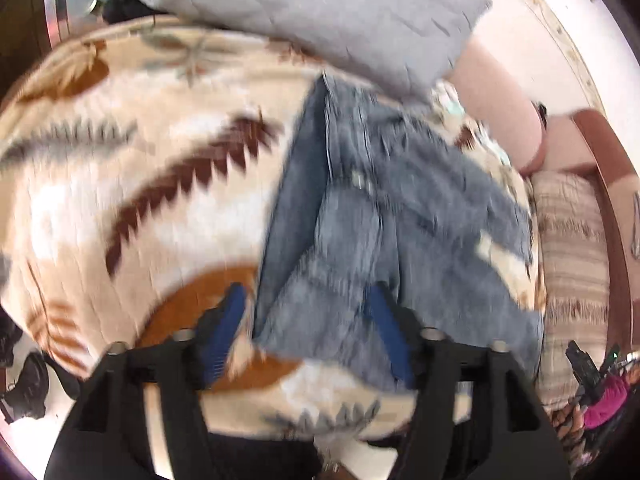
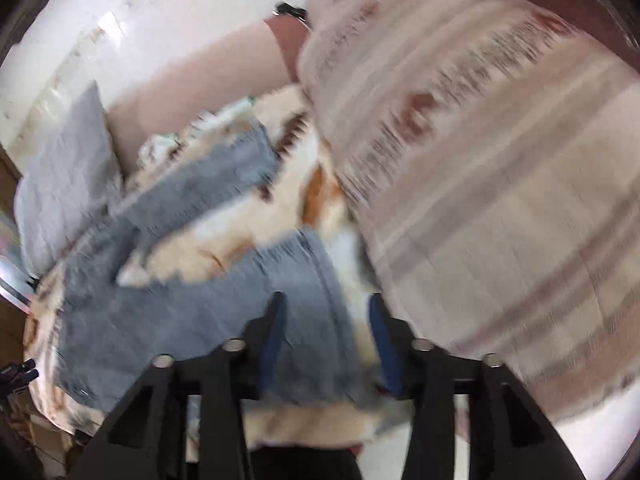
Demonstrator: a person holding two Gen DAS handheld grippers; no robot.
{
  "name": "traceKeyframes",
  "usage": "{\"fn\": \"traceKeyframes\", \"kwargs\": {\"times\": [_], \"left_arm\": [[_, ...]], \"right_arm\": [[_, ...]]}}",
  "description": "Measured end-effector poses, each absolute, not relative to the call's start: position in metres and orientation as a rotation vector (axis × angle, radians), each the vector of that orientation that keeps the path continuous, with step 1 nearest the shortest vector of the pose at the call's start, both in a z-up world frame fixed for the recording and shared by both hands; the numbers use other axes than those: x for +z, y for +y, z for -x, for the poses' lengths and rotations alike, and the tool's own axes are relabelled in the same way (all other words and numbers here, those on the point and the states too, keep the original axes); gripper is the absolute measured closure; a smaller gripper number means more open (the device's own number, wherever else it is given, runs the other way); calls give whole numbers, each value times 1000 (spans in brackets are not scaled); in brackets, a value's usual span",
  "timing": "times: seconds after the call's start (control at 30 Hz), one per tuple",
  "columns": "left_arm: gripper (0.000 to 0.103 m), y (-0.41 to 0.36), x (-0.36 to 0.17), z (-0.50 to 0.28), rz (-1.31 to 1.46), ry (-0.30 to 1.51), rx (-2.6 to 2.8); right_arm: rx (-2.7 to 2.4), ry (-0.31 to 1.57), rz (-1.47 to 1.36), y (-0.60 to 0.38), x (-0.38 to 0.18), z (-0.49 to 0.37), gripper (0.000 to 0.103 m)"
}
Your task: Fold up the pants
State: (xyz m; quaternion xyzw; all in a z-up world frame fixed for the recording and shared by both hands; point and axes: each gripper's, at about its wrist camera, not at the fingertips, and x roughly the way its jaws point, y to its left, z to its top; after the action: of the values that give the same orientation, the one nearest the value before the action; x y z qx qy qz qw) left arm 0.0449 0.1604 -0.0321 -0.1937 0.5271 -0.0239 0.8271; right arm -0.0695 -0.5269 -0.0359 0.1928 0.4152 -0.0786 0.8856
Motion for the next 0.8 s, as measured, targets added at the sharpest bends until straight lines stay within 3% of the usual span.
{"fn": "traceKeyframes", "kwargs": {"times": [0.17, 0.33, 0.57, 0.63, 0.67, 0.8], "left_arm": [[30, 152, -43, -118, 480, 1177, -62], [30, 121, -80, -175, 511, 1278, -34], [30, 94, -94, -201, 464, 1303, -32], [30, 89, -95, -206, 426, 1299, -10], [31, 89, -94, -207, 421, 1299, -5], [38, 91, -81, -200, 433, 1227, -19]], "right_arm": [[-70, 900, -488, -524, -43, -14, 49], [-43, 994, -634, -516, -97, -93, 48], [-102, 997, -743, -504, -145, -154, 46], [-115, 975, -725, -502, -144, -159, 67], [-102, 985, -709, -502, -142, -163, 97], [-112, 868, -683, -513, -113, -144, 99]]}}
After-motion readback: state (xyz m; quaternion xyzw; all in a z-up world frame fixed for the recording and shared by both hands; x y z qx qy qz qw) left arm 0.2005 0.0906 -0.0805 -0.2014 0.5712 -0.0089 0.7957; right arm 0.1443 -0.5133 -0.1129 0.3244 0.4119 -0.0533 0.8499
